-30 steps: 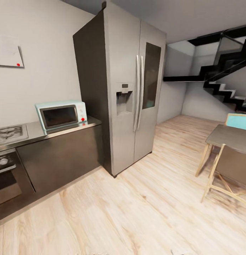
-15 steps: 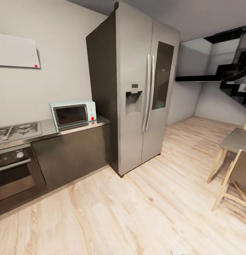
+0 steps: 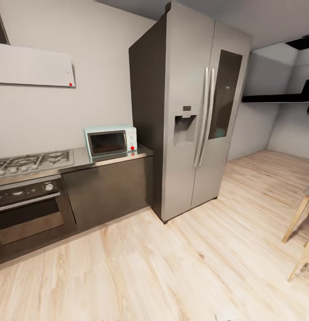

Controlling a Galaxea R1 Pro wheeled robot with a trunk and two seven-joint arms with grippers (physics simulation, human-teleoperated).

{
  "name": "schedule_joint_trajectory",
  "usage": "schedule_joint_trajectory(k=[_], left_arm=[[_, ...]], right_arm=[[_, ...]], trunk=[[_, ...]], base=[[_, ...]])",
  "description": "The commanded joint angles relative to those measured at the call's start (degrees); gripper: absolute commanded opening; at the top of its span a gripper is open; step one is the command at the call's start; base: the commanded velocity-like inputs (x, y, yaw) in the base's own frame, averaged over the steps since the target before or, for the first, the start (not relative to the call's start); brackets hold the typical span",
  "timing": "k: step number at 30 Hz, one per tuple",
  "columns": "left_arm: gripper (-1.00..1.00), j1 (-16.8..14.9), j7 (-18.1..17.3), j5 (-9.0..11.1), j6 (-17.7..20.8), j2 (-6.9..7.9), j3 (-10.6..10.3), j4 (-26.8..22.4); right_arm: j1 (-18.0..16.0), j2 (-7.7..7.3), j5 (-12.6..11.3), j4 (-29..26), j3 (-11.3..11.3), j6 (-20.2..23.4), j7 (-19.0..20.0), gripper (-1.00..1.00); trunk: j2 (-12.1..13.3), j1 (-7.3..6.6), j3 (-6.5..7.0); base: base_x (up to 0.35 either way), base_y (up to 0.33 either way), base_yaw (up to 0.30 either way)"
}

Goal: Pick up the poster from the kitchen countertop and hang it on one of the wall nails in the kitchen.

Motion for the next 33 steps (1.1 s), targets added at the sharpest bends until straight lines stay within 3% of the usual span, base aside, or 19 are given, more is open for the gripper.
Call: schedule_joint_trajectory(k=[1,33], left_arm=[[1.0,0.0,0.0,0.0,0.0,-0.01,0.0,-0.1],[1.0,0.0,0.0,0.0,0.0,-0.01,0.9,-0.1]], right_arm=[[0.0,0.01,0.6,0.0,0.0,-0.1,-0.1,1.0],[0.0,0.03,0.6,0.0,0.0,-0.1,-0.1,1.0]], trunk=[[0.0,0.0,-0.05],[0.0,0.0,-0.05]], base=[[0.0,-0.002,0.287],[0.0,0.0,0.288]])
